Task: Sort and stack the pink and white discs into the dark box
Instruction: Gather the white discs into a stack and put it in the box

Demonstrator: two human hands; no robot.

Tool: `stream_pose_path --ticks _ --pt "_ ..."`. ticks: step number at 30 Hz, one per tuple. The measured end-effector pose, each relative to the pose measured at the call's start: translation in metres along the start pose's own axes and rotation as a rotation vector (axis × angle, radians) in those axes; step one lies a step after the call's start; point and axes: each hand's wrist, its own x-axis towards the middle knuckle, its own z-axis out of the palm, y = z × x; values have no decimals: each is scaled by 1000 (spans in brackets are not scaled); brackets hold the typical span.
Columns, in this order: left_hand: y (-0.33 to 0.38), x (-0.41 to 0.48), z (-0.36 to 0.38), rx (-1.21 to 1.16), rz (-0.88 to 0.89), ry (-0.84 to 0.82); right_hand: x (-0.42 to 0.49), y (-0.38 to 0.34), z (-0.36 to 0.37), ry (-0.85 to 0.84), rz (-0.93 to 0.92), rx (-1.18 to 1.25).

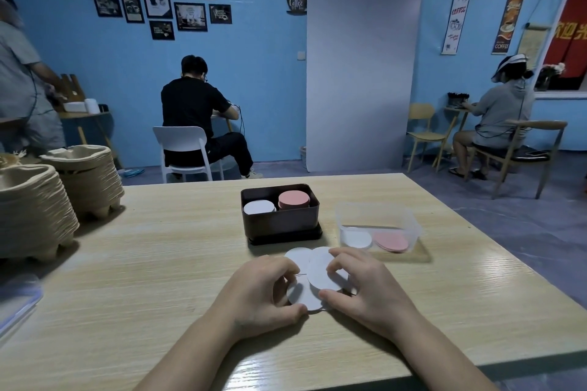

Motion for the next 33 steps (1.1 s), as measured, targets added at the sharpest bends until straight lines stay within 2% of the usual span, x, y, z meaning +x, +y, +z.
stream_pose_path --ticks 11,33 --pt "5 4 0 96 20 -34 -1 0 2 -4 6 -10" --pt "3 0 -1 -75 -38 -9 -1 3 4 34 2 5"
